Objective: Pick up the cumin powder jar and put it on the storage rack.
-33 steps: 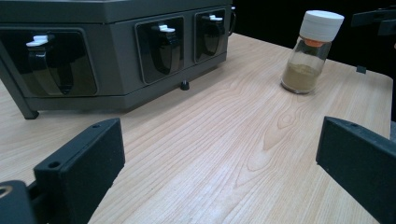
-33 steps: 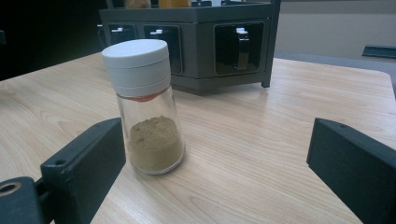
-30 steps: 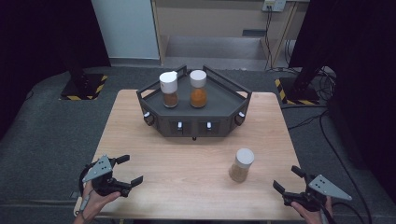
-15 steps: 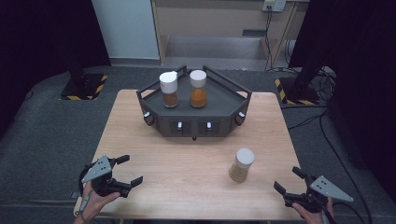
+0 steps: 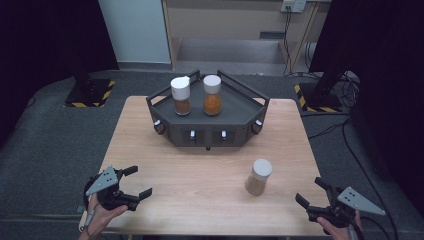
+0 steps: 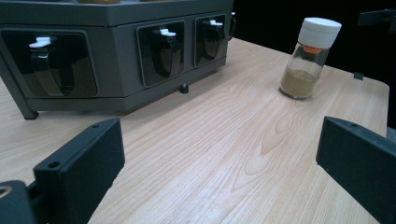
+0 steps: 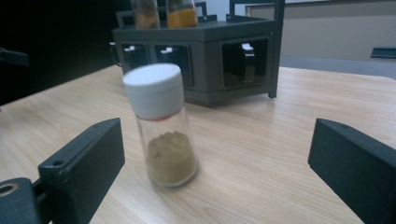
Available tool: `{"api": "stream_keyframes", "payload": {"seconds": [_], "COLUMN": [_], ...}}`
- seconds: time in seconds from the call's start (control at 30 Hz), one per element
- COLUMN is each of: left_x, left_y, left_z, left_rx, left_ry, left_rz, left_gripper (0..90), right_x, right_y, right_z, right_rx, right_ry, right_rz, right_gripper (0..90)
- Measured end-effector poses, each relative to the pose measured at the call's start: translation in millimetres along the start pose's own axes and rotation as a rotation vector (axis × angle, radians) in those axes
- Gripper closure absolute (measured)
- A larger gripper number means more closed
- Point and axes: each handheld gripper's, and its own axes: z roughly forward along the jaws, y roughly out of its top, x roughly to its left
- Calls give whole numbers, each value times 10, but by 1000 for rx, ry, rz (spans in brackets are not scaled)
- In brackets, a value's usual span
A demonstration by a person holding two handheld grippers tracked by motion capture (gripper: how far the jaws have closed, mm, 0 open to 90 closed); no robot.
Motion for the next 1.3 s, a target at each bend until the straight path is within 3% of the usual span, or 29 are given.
{"api": "stream_keyframes", "payload": {"seconds": [0.23, 0.73, 1.3], "left_x": [8, 16, 25], "left_y": [-12, -10, -10], "left_z": [-9, -5, -4], "left_rx": [-5, -2, -1], "left_ry": [2, 1, -2], "left_rz": [-10, -9, -10], "left_gripper": [3, 3, 3], "right_x": [-30, -139, -163], "right_y": [224, 812, 1427], "right_z": [-53, -108, 82], "right_rx": [19, 82, 148], "right_ry": [22, 60, 124], "right_rz": [-28, -39, -112], "right_gripper": [33, 15, 14]}}
